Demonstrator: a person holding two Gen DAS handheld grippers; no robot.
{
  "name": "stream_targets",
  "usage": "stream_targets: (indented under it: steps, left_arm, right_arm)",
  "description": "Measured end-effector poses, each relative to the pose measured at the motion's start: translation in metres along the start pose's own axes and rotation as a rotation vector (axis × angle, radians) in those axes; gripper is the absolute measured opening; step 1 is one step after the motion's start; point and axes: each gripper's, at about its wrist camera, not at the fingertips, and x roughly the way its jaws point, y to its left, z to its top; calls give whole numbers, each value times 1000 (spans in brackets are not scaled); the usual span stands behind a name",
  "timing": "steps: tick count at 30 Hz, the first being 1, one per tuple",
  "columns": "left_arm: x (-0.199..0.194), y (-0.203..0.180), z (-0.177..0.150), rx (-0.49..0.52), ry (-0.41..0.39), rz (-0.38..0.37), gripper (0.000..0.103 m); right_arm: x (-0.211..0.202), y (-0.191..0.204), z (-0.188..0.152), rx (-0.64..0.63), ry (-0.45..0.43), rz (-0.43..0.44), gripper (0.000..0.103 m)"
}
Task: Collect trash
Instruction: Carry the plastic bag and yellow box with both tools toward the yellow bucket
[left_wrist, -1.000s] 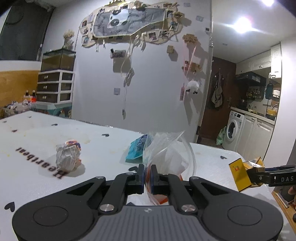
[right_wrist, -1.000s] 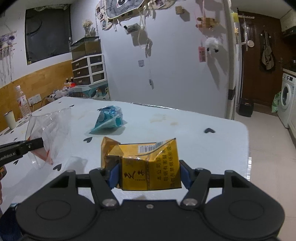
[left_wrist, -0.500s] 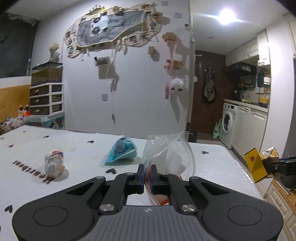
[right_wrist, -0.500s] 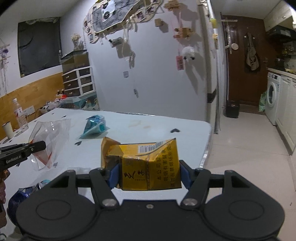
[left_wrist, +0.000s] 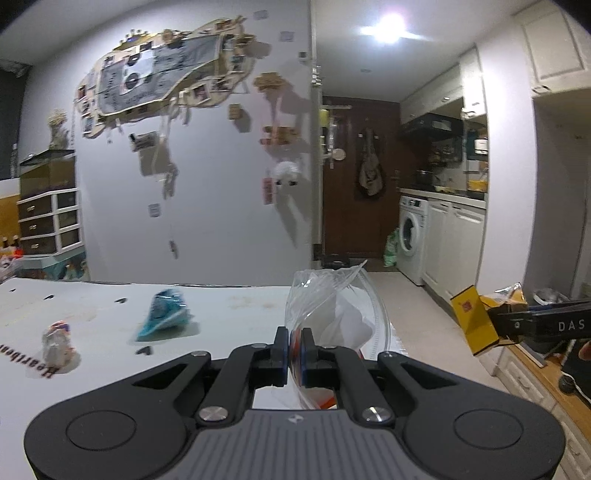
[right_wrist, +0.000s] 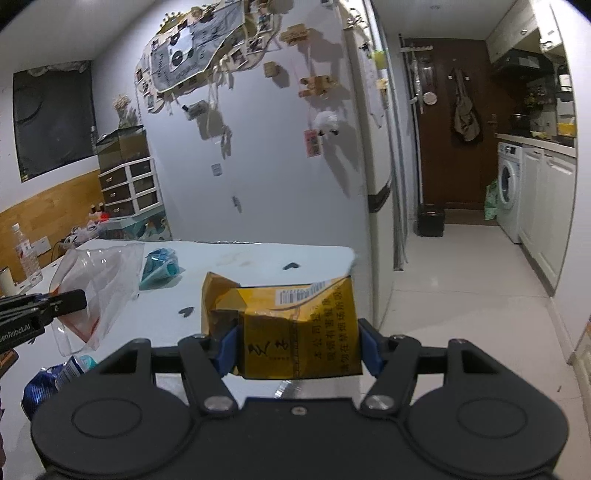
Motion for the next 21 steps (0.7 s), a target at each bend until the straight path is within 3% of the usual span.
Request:
stream_targets:
  steps: [18, 21]
  left_arm:
    - [-1, -145, -5, 33, 32, -181, 6]
    - [5, -166, -11, 2, 46, -212, 6]
  right_arm:
    - [-81, -100, -41, 50, -12, -161, 66]
    - [-89, -120, -52, 83, -19, -184, 66]
